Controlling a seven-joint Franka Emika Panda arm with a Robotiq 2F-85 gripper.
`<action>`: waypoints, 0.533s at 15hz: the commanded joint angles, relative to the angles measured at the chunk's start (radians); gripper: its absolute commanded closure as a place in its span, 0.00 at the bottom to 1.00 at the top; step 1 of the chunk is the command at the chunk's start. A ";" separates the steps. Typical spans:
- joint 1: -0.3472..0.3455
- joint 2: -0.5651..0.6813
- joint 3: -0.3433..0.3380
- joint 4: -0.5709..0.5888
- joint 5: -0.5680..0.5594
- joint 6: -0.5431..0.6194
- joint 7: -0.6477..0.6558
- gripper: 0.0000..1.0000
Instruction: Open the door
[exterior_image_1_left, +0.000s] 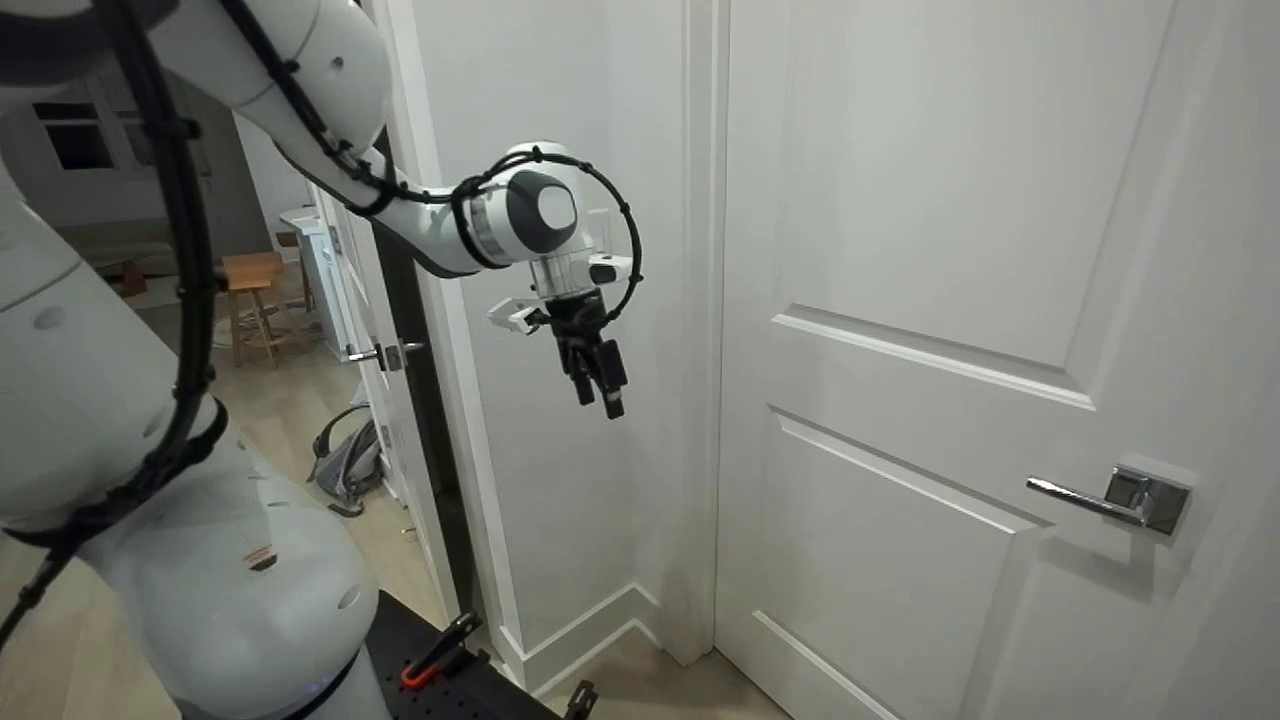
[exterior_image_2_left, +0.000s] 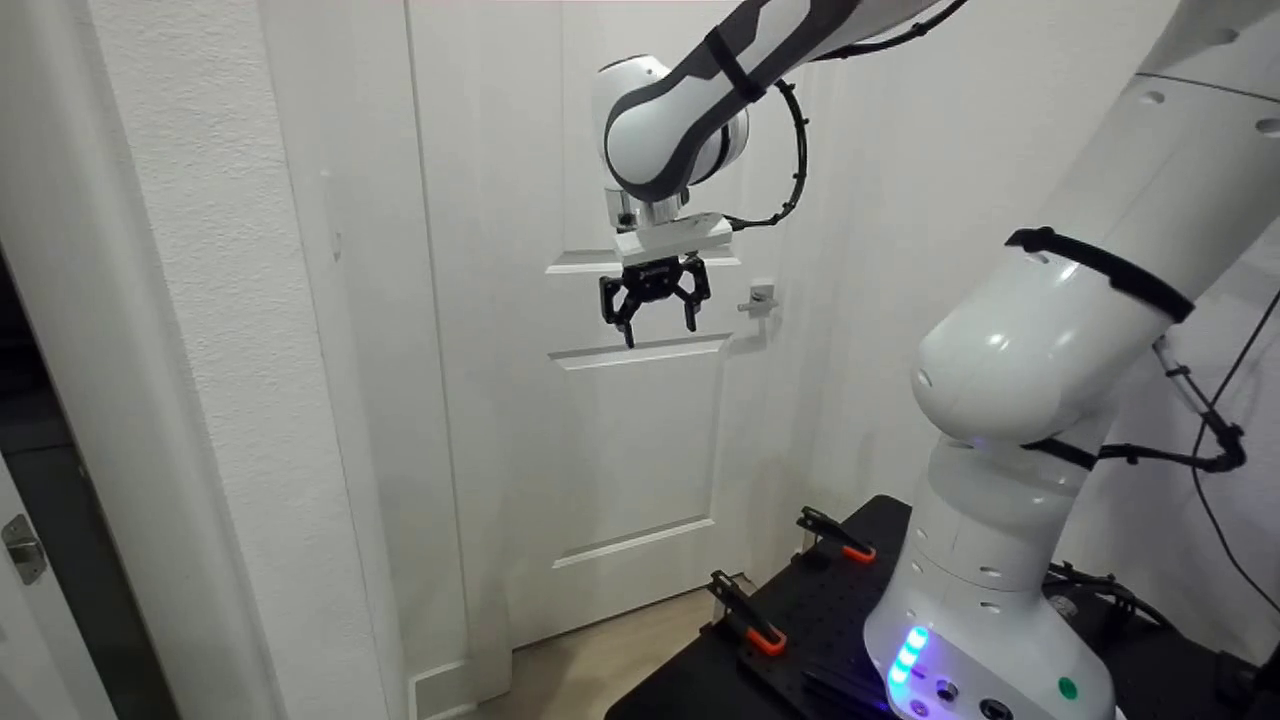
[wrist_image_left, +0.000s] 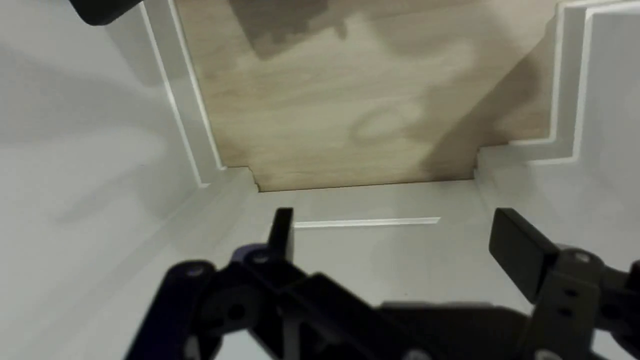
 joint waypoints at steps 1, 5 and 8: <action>-0.048 0.108 -0.034 0.097 -0.103 0.002 0.181 0.00; -0.065 0.193 -0.116 0.184 -0.166 -0.021 0.351 0.00; -0.071 0.251 -0.188 0.254 -0.175 -0.029 0.451 0.00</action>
